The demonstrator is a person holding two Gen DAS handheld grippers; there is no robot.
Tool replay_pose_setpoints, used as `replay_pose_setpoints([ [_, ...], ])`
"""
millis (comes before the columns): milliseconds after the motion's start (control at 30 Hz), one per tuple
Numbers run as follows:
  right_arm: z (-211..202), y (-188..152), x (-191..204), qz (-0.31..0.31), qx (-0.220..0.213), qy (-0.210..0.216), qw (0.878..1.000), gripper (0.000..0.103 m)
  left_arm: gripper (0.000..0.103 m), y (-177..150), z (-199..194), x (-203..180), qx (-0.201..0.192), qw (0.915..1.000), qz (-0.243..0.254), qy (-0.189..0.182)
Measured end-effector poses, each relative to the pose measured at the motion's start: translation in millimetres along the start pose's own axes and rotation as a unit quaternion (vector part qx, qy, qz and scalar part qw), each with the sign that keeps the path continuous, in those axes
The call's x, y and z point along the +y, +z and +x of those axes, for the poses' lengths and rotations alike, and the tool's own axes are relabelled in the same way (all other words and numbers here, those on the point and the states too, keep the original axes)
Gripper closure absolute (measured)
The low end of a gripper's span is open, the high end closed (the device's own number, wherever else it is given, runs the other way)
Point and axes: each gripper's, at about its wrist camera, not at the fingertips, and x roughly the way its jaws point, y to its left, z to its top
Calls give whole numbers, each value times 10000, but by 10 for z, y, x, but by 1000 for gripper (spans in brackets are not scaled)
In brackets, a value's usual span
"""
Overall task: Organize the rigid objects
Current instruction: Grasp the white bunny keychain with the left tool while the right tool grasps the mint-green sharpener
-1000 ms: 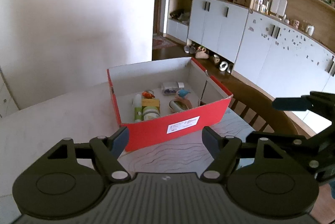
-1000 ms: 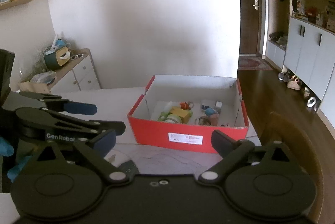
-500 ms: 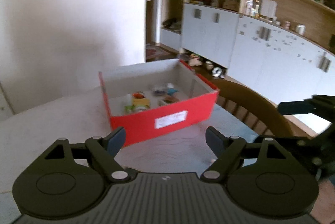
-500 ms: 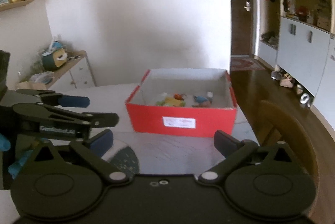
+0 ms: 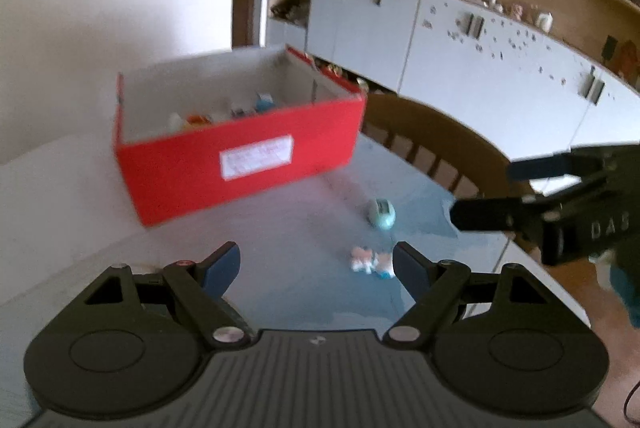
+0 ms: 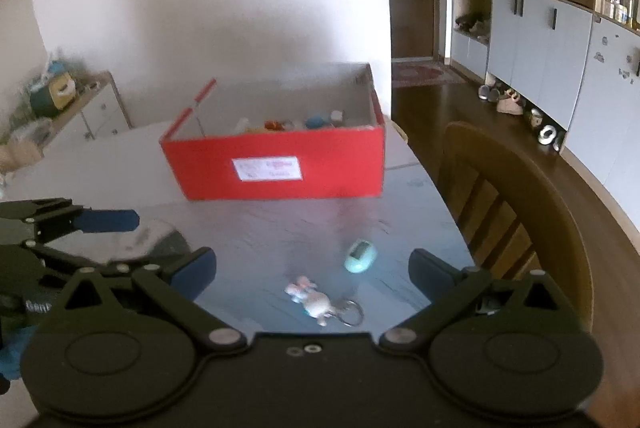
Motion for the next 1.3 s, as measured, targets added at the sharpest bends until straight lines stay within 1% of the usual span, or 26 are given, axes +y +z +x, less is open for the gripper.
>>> replay_pose_setpoints([
  [67,84,-25,-73,43,103,-30,9999,1,19,-60,144,-48,122,9999,3,-32],
  [300,361,-68,-383,269,406,-174,9987,2,19,-168,559,-220,293,9994,168,-64],
  [367,450,-71,-433,249,495,-285,9981,3,19,-182,655,-258,329,9991,214,-171],
  [467,580,-63,-505,285,616,-265,9973,5,20,-193,780,-311,363,9986,298,-229],
  [600,757,-27,-565,335,738,-186,9965,8,20,-194,914,-348,449,9979,291,-362],
  [700,879,-10,-596,374,825,-87,9958,12,19,-210,1007,-379,521,9971,377,-410],
  [833,1026,7,-530,213,937,32,9954,16,20,-243,1088,-385,572,9963,477,-439],
  [933,1123,18,-466,83,989,90,9950,24,20,-257,1123,-384,555,9962,531,-413],
  [1100,1269,32,-435,44,1069,106,9942,30,20,-264,1142,-405,480,9960,638,-399],
  [1167,1316,26,-429,37,1108,96,9938,36,20,-262,1153,-415,469,9957,679,-416],
  [1200,1335,23,-425,25,1128,87,9936,38,21,-265,1157,-422,464,9955,706,-419],
  [1267,1365,18,-419,0,1158,50,9933,45,28,-271,1160,-442,428,9951,797,-404],
  [1300,1376,16,-417,2,1167,24,9932,45,30,-271,1161,-447,418,9948,836,-404],
])
